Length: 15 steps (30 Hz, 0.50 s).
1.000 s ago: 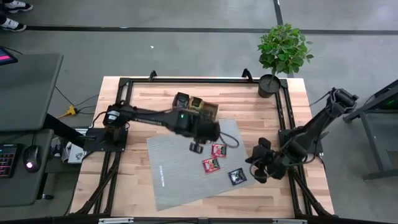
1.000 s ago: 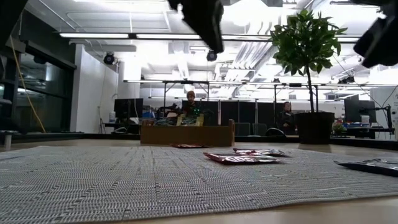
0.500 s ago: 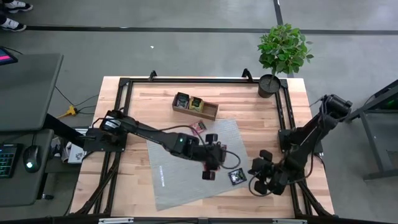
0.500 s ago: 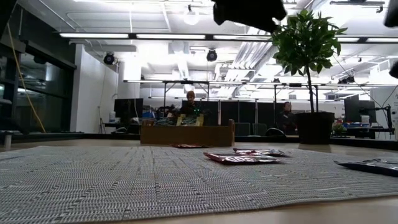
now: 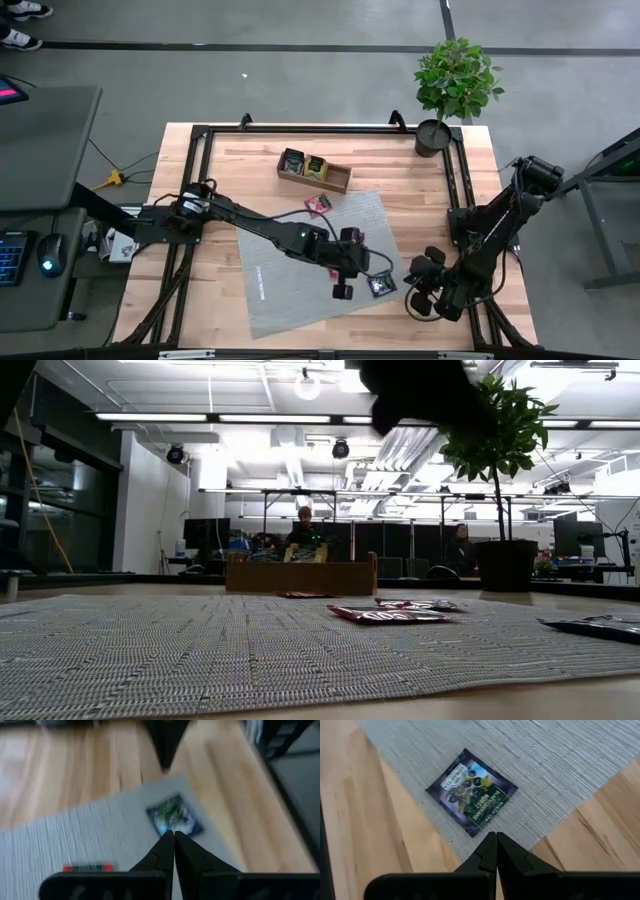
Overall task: Pick & Place Tea
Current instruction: Put the purple tea bag into the left section of the wooden organizer
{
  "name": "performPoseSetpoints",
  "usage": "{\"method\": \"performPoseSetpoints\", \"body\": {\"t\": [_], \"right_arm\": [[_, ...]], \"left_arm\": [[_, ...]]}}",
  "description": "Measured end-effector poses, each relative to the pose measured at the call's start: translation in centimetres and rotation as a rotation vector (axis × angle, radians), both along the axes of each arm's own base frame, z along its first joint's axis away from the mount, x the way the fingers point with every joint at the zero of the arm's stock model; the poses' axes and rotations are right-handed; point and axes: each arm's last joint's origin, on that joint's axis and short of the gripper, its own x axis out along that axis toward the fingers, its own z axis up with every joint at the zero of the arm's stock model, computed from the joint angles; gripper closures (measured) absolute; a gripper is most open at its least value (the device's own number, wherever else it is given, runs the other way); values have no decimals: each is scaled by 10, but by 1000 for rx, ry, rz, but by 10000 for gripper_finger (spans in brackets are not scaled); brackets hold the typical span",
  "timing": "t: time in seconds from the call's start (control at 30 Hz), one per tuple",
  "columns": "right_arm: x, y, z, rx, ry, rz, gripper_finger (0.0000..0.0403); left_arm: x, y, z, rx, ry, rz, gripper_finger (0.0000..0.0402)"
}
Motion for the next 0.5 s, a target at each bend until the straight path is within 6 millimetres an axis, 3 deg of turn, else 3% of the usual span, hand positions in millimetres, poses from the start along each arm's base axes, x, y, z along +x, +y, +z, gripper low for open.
{"method": "performPoseSetpoints", "body": {"t": [0.07,0.23,0.5], "right_arm": [[0,0,0,11,1,-21,403],[1,-2,-1,84,32,-115,403],[8,-8,-1,200,77,-243,403]], "left_arm": [[-1,-1,-9,8,43,-14,390],[10,-8,-8,-40,-64,-50,399],[19,-14,-37,-74,-39,-139,401]]}}
